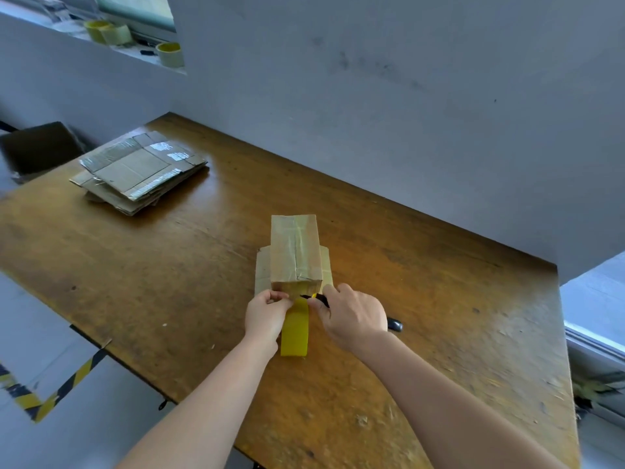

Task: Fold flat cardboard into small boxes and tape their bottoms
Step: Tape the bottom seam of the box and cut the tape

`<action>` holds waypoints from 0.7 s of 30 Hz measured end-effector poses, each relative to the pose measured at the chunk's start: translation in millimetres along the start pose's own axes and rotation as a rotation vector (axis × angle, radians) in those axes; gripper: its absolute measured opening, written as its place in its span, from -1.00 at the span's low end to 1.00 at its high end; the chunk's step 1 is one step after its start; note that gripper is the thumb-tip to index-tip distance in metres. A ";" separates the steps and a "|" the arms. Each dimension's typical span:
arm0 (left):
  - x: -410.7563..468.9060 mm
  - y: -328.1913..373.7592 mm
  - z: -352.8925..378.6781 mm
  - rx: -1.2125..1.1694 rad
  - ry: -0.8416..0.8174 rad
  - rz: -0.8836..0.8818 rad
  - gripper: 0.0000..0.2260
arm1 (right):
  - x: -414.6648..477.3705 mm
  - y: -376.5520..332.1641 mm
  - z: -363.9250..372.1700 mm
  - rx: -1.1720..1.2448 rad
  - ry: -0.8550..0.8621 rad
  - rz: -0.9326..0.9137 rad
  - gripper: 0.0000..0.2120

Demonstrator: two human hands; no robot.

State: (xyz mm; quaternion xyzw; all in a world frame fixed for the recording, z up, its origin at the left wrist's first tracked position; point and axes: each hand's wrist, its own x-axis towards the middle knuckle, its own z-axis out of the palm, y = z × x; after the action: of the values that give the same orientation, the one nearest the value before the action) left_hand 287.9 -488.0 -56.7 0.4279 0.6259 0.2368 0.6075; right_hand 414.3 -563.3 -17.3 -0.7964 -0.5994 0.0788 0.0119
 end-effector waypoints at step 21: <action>8.0 10.6 -10.8 0.264 -0.045 0.130 -0.97 | 15.1 11.4 28.7 -0.084 -0.150 0.166 -0.51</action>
State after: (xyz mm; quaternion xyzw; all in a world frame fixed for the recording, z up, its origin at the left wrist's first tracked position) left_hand 280.9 -473.4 -51.0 0.5489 0.6089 0.1815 0.5431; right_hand 425.3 -554.2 -48.6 -0.8349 -0.5335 0.1136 -0.0730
